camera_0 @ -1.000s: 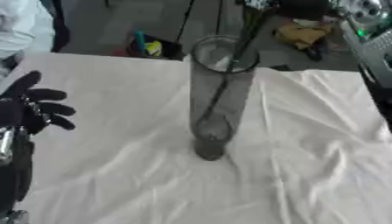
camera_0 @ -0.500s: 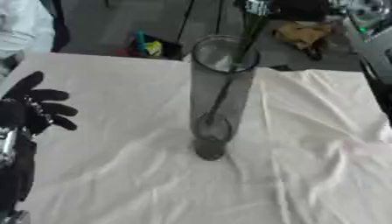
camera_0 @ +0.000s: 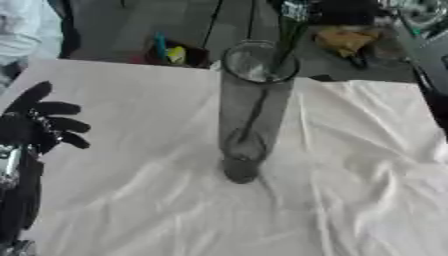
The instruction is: Arrange flowers into the vase.
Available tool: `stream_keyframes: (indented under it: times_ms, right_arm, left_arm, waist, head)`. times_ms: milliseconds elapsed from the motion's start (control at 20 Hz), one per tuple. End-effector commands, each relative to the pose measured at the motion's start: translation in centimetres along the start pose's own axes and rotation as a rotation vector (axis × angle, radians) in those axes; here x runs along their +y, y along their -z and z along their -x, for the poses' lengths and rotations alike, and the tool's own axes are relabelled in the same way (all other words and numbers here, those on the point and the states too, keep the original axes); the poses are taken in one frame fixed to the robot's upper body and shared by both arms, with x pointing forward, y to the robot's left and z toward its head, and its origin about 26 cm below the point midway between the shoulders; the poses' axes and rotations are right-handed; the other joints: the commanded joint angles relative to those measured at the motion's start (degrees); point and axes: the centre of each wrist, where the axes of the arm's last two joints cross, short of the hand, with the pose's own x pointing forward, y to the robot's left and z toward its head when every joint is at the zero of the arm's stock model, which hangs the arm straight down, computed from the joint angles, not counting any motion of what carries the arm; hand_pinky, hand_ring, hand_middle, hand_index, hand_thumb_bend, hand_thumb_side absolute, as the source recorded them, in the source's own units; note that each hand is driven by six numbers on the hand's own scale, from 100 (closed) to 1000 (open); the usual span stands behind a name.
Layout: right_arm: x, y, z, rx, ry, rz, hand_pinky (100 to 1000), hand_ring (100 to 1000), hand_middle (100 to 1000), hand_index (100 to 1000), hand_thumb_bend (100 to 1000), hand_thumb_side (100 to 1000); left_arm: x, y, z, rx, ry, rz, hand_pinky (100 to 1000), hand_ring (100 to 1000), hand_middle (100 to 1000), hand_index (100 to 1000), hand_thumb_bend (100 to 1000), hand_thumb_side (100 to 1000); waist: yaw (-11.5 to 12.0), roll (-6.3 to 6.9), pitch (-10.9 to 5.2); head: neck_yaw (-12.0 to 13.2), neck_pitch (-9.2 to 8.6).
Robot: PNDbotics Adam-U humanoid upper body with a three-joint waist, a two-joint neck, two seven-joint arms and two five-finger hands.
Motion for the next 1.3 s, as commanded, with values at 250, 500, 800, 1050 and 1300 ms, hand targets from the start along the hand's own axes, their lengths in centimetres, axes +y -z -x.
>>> stream_keyframes:
  times_ms: [250, 500, 800, 1050, 1300]
  right_arm:
    - [-1.73, -0.56, 0.06, -0.012, -0.017, 0.044, 750, 837, 779, 930, 317, 1000]
    - [-1.88, -0.39, -0.1, -0.034, 0.01, 0.075, 763, 845, 787, 949, 441, 1000]
    - [-1.92, -0.11, 0.17, -0.042, 0.017, 0.041, 779, 866, 798, 963, 607, 1000]
    - [-1.94, 0.03, 0.51, -0.05, 0.022, -0.013, 788, 879, 813, 982, 688, 1000]
    - [-1.91, 0.06, 0.66, -0.058, 0.027, -0.047, 791, 883, 814, 989, 704, 1000]
  left_arm:
    - [-0.06, 0.35, -0.62, -0.029, -0.002, 0.015, 499, 606, 655, 918, 100, 1000]
    - [-0.08, 0.33, -0.61, -0.027, -0.003, 0.017, 499, 606, 655, 918, 100, 1000]
    - [-0.07, 0.31, -0.6, -0.026, -0.002, 0.018, 500, 607, 655, 918, 100, 1000]
    - [-0.08, 0.29, -0.6, -0.024, -0.003, 0.021, 499, 607, 655, 917, 100, 1000]
    - [-0.12, 0.27, -0.59, -0.023, -0.005, 0.022, 499, 607, 655, 917, 100, 1000]
  waist:
    - [-0.02, -0.91, -1.27]
    - [-0.02, -1.03, -1.34]
    - [-0.04, -1.26, -1.43]
    - [-0.08, -1.42, -1.43]
    - [-0.08, -1.48, -1.38]
  head:
    - [0.14, -0.63]
    - [0.1, -0.88]
    - [0.12, -0.99]
    - [0.22, -1.09]
    - [0.26, -1.09]
